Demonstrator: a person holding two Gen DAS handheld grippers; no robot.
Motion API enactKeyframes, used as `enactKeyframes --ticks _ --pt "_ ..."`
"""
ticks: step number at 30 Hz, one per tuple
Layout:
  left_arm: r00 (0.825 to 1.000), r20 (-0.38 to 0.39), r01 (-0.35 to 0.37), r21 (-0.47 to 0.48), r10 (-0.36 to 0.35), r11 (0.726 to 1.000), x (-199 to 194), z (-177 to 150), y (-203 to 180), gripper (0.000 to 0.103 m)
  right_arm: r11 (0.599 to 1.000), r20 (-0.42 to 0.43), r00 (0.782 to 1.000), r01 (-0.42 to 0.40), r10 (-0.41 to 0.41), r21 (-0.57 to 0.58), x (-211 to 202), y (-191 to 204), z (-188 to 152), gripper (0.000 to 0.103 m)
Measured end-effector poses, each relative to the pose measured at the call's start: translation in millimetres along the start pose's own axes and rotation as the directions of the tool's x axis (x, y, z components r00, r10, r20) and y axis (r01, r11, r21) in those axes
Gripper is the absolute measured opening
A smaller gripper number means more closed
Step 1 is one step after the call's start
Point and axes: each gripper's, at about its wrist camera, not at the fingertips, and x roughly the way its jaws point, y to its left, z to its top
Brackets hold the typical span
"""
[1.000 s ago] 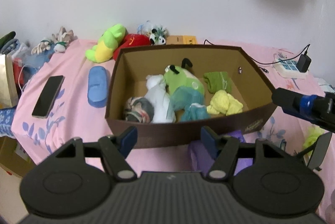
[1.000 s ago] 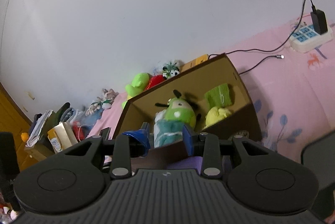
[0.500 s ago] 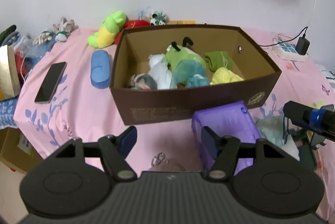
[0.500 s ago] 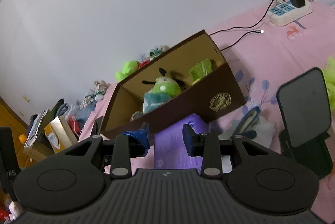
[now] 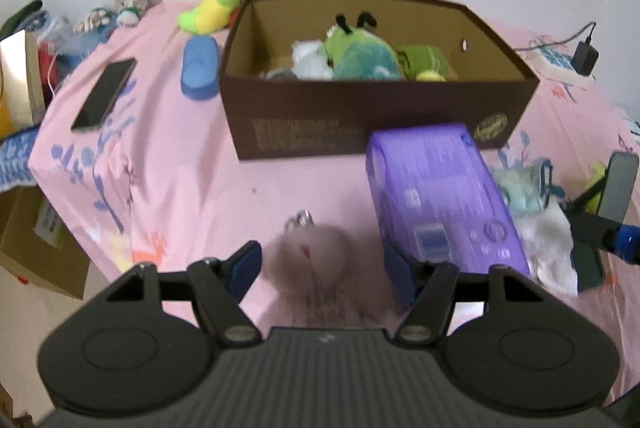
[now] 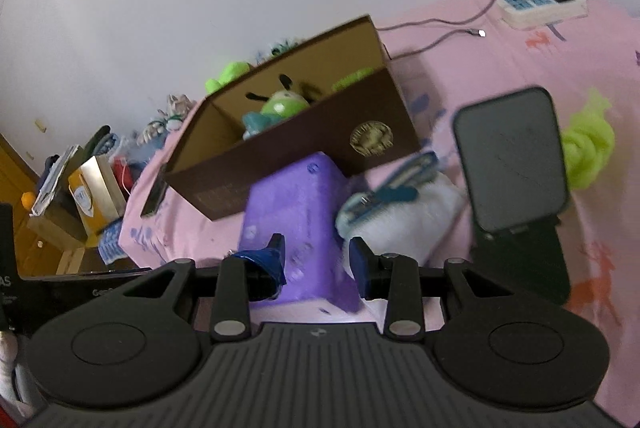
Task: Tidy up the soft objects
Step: 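Move the left tool to the beige teddy bear while the right reaches the white towel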
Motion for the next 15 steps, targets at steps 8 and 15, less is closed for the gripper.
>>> enactKeyframes --ticks 8,15 --pt "0.999 -0.035 0.012 -0.028 -0.013 1.000 -0.3 -25.8 -4.2 0.067 1.000 -0.033 0.999 -0.006 0.007 0.026 -3.3 -21.0 -2.7 0.019" --pt "0.998 -0.045 0.034 -0.024 -0.036 0.999 -1.5 -46.3 -11.1 0.067 0.999 -0.071 0.997 -0.009 0.013 0.052 -1.0 -36.1 -6.0 0.019"
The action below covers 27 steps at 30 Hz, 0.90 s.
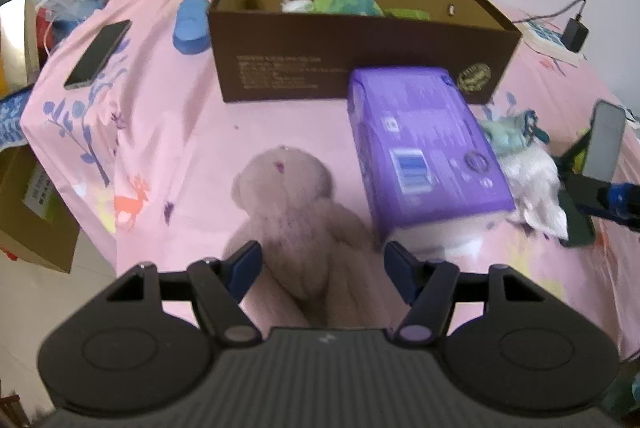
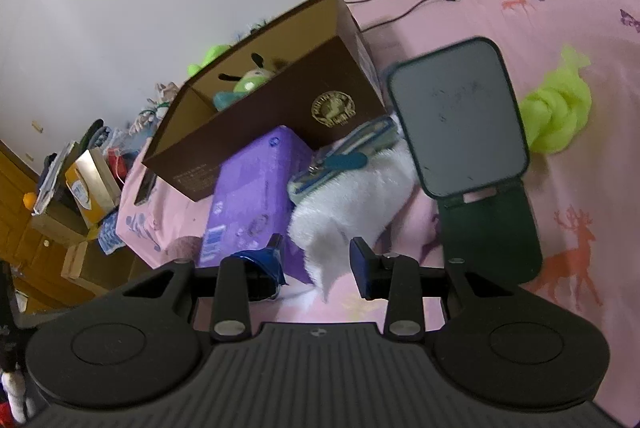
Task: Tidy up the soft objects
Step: 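Move the left tool to the beige teddy bear while the right reaches the white towel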
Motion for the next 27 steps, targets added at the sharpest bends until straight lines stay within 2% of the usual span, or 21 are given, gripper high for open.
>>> enactKeyframes --ticks 7,14,19,27 --pt "0.999 -0.034 0.036 -0.023 -0.037 0.999 0.9 -23.1 -3.0 0.067 1.000 -0.039 0.999 -0.004 0.005 0.022 4.3 -13.3 -0.6 0.019" --pt "1.000 -0.026 0.004 -0.048 -0.005 0.999 -3.0 -30.7 -0.3 0.067 0.999 -0.060 0.998 -0.023 0.025 0.024 7.6 -15.3 2.1 0.019" --pt "0.999 0.019 -0.045 -0.031 0.046 0.999 -9.1 -28.2 1.6 0.067 0.999 -0.062 0.998 -0.031 0.032 0.033 8.5 -18.5 5.1 0.020" --pt "0.995 0.079 -0.061 -0.060 0.066 0.996 -7.2 -10.3 13.2 0.067 0.996 -0.051 0.998 -0.044 0.048 0.080 11.7 -22.0 11.9 0.020"
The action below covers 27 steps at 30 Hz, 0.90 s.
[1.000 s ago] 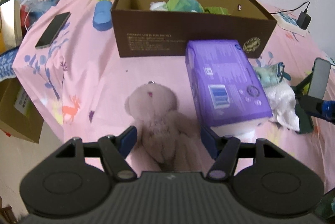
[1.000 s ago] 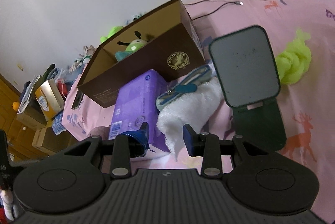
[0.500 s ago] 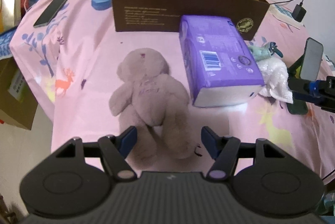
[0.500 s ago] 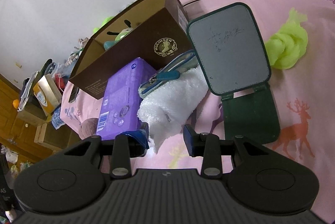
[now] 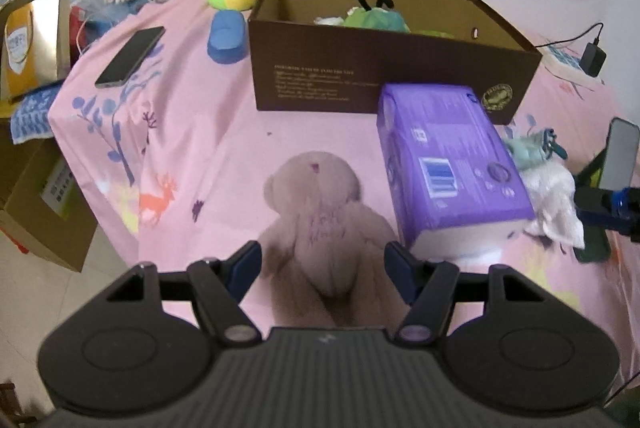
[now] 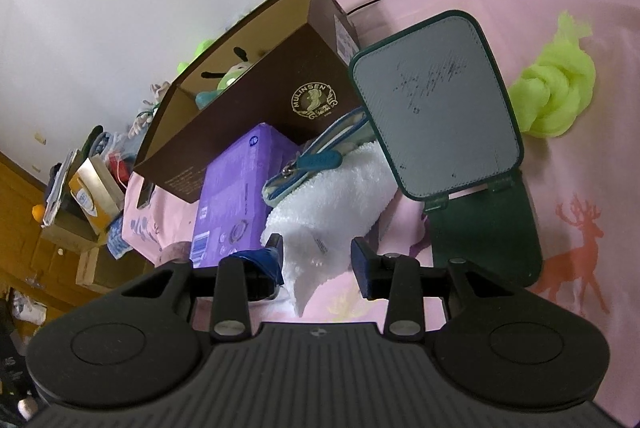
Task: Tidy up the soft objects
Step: 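Move the left tool to the beige teddy bear while the right reaches the white towel, then close the left gripper on the teddy bear while the right grips the white towel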
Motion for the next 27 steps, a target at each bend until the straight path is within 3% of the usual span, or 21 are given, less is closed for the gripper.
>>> enactKeyframes --ticks 5,11,20,23,27 --pt "0.999 -0.019 0.049 -0.008 -0.049 0.999 15.2 3.0 0.7 0.067 1.000 0.000 1.000 0.004 -0.004 -0.001 0.1 0.1 1.1 0.021" --pt "0.998 -0.034 0.051 0.049 -0.049 0.998 33.1 0.4 -5.1 0.068 1.000 -0.016 1.000 0.000 0.001 0.021 3.1 -0.8 2.0 0.024" --pt "0.999 -0.031 -0.001 0.121 0.005 0.993 42.9 0.2 -6.0 0.070 1.000 -0.033 0.999 0.013 -0.013 0.006 17.3 9.8 6.9 0.025" --pt "0.999 -0.009 -0.048 0.164 0.050 0.985 41.2 -0.1 -8.3 0.070 1.000 -0.035 0.999 0.015 -0.015 -0.001 21.9 13.1 7.1 0.025" --pt "0.999 0.007 -0.033 0.171 0.033 0.985 34.7 0.9 -6.1 0.070 1.000 -0.047 0.999 0.027 -0.026 0.009 28.5 13.8 8.6 0.027"
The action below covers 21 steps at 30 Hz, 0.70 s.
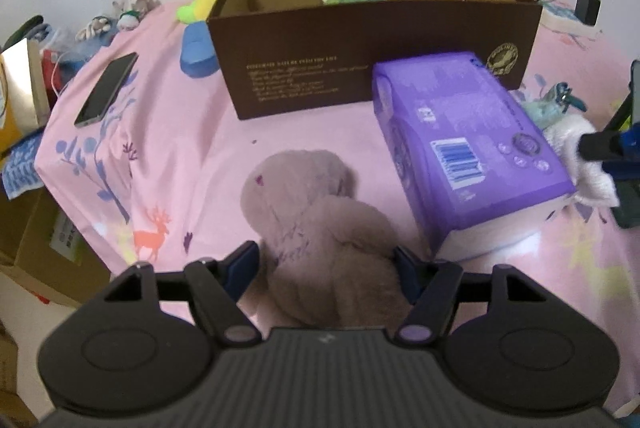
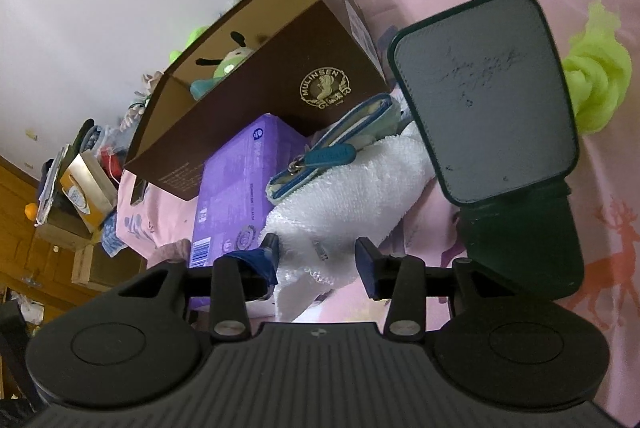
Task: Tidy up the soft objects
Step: 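Close the left gripper on the teddy bear while the right grips the white towel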
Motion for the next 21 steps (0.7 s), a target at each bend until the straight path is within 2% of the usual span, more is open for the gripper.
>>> enactKeyframes --ticks 4,11,15,19,21 --pt "0.999 0.027 0.019 -0.008 -0.019 1.000 -5.6 1.7 6.5 0.070 0.999 -0.017 1.000 -0.007 0.008 0.038 4.8 -1.9 -0.4 0.031" --pt "0.997 0.027 0.067 0.002 -0.067 0.998 0.2 3.1 10.0 0.070 0.990 -0.026 0.999 -0.027 0.031 0.141 5.2 -9.1 0.5 0.034" --pt "0.986 0.058 0.159 -0.021 -0.158 0.987 -11.8 6.1 19.2 0.070 0.984 -0.038 0.998 -0.041 0.049 0.176 2.5 -10.0 -1.8 0.034" --pt "0.990 0.004 0.143 -0.047 -0.143 0.989 4.5 4.8 27.1 0.071 0.983 -0.041 0.998 -0.029 0.037 0.183 6.4 -8.4 -2.6 0.035" --pt "0.986 0.002 0.168 -0.080 -0.169 0.983 8.9 3.8 32.4 0.070 0.980 -0.029 0.999 -0.027 0.033 0.198 8.1 -7.1 -2.2 0.035"
